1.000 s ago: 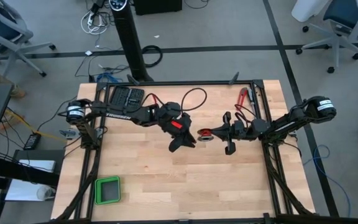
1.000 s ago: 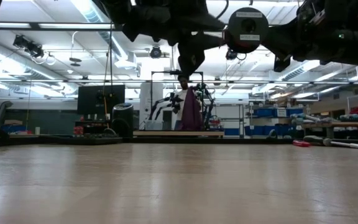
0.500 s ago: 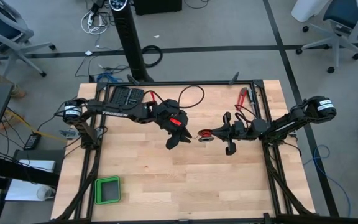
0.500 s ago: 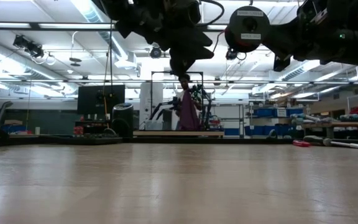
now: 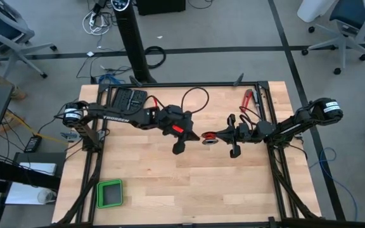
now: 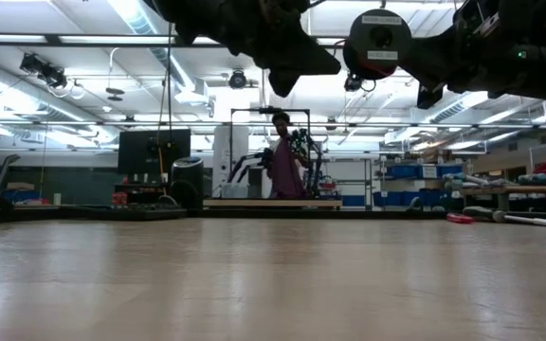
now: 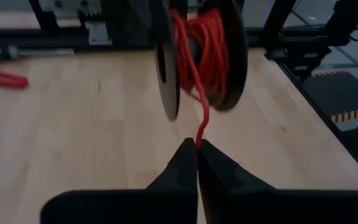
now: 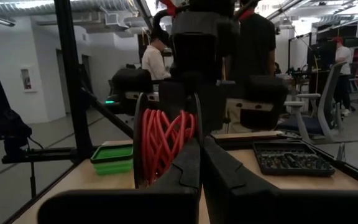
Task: Coil cords
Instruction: Coil the red wire onto the black spool
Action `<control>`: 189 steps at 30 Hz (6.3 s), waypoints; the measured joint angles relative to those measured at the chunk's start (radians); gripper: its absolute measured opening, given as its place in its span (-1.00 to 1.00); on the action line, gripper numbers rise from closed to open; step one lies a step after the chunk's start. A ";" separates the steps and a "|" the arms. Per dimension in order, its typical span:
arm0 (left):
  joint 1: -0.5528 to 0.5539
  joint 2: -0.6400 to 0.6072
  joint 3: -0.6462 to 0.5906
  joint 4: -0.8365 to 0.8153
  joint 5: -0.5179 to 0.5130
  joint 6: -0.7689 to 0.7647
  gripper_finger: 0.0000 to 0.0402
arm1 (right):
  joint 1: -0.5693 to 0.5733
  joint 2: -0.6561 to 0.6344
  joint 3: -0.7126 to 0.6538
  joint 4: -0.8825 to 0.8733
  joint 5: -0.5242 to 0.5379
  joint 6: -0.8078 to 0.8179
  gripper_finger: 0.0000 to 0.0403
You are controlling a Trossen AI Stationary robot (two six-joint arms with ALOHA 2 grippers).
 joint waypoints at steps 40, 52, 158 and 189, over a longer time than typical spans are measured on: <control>-0.057 0.105 -0.001 0.214 -0.144 -0.127 -1.00 | 0.000 0.000 0.000 0.064 0.024 0.028 -1.00; -0.077 0.171 -0.001 0.357 -0.196 -0.180 -1.00 | 0.000 0.000 0.001 0.012 0.109 0.025 -1.00; -0.184 -0.109 -0.484 0.342 -0.434 -0.235 -0.92 | 0.009 0.009 0.274 -0.902 -0.113 0.229 -1.00; -0.184 -0.235 -0.657 0.501 -0.438 -0.277 -0.92 | -0.071 0.181 0.713 -1.807 -0.478 0.569 -0.99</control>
